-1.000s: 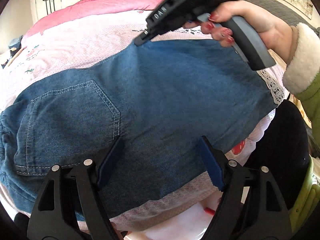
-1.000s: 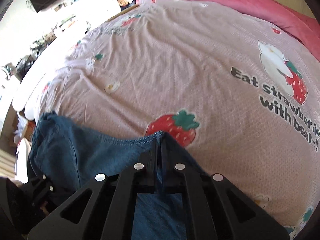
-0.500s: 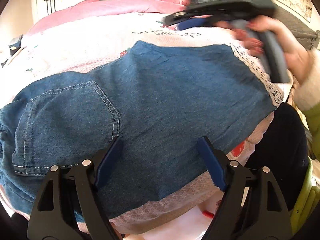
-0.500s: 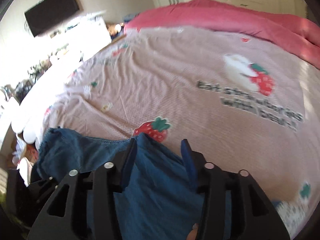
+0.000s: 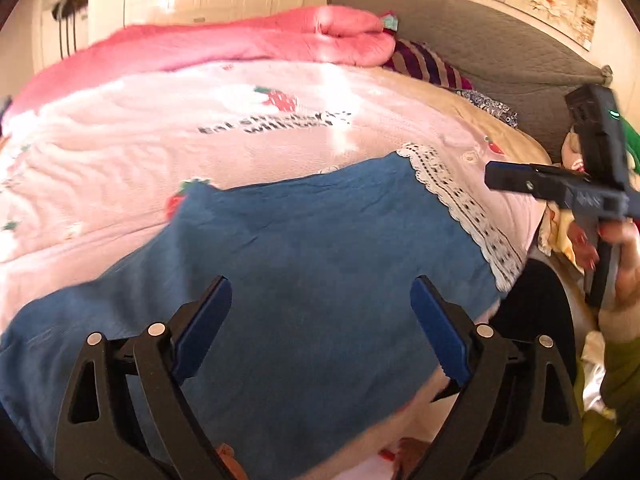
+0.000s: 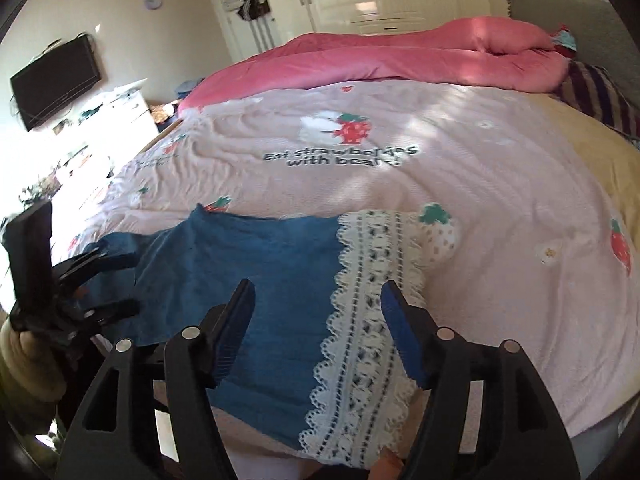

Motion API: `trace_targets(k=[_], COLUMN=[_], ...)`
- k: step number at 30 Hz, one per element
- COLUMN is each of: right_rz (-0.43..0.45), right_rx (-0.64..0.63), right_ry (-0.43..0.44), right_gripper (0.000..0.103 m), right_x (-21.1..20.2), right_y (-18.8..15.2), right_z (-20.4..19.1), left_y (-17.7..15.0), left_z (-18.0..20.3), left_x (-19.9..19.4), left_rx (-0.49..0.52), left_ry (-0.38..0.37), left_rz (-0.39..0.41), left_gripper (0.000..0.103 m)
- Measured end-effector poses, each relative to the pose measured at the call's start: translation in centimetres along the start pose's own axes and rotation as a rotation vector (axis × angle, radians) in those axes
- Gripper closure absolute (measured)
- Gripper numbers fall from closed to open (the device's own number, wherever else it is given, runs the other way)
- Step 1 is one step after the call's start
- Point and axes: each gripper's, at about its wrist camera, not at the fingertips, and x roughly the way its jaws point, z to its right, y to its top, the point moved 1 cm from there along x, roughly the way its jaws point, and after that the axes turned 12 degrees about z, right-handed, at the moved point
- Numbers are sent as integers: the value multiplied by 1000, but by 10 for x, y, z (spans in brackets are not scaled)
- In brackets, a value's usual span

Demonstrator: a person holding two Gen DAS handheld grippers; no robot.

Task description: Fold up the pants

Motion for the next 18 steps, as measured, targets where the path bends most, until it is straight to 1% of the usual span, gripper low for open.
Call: trace_targets(k=[2,3,4,5,6,7,8,9,10,12,15,16,17,18], right_rz=[-20,-40,-77,-97,-117,-157,-183,-198,-207,-202,-174,-159,-121,-78], right_rx=[-6,0,5,8,3,-7,6,53,111,123,61,63,85,103], right_ry=[37,49,69,48,1,-43,-72,-65,-42,-36,-52,-42,-27,-20], right_gripper=[39,39,39,39,39,39,39,41,41,41,39,39,38,33], right_x=[23,34,50,61,72,84,91,96,101,103,95,87,70,52], right_y=[10,14,17,18,19,17,14,11,6,0,1,3,6,7], right_z=[-4,-2,1,4,10,17,27,36,45,49,37,35,34,34], left_y=[5,6,9,11,12,11,10,7,5,1,1,3,8,13], left_z=[-5,-9,-14,-18,-22,-25,-29,-35,-39,-42,-39,-38,-37,-34], left_x=[21,29,39,48,55,62,67,71,75,77,78,76,71,64], left_rx=[-4,-8,-22,-28,-32,-30,-31,-42,-59,-74,-43,-44,-55,-64], left_ry=[43,60,79,88,100,118,138,152,147,137,155,154,140,118], left_rz=[-14,-24,-31,-46,-60,-78,-98,-116,-128,-122,-127,-130,-127,-110], left_gripper=[19,19,19,19,19,19,19,19,19,17,16,16,16,16])
